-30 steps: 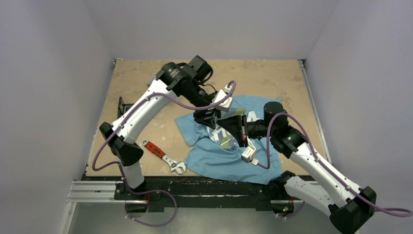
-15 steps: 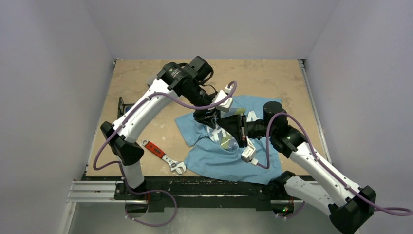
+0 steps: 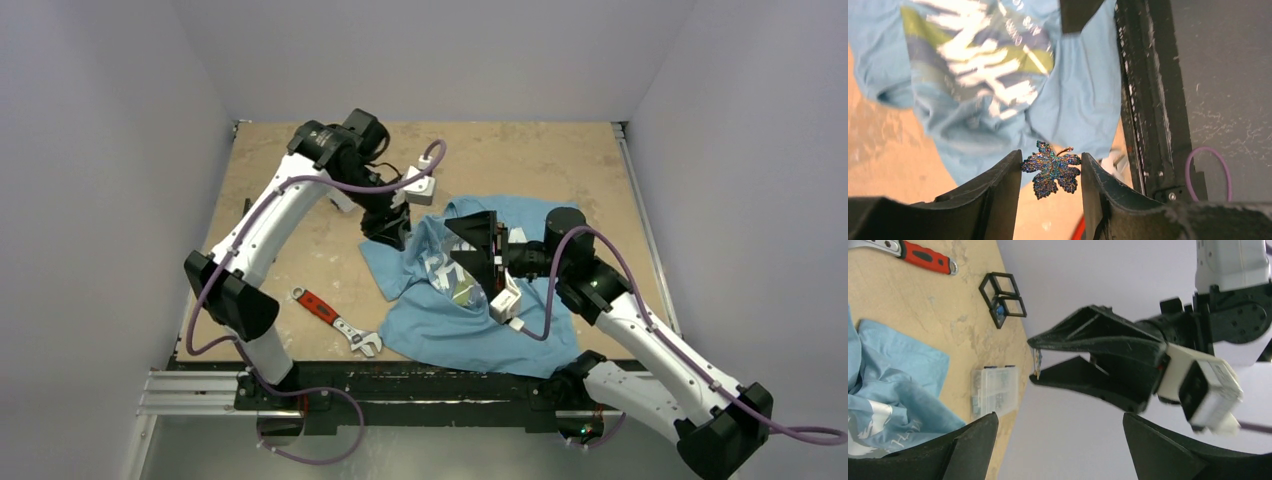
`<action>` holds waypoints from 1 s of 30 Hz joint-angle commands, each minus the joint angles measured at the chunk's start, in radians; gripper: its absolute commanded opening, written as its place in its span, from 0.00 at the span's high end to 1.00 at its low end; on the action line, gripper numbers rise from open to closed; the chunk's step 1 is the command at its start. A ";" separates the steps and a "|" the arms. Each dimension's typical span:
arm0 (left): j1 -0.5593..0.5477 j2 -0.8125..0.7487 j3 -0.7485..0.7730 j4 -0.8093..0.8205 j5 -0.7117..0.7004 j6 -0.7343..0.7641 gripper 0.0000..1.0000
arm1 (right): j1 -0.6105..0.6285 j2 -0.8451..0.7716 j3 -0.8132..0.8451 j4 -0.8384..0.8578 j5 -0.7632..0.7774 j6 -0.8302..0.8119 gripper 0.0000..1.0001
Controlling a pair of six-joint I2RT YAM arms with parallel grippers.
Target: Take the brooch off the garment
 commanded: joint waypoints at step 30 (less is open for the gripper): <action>0.796 0.111 -0.430 0.351 -0.529 0.397 0.66 | 0.002 0.199 0.181 0.087 0.508 0.848 0.01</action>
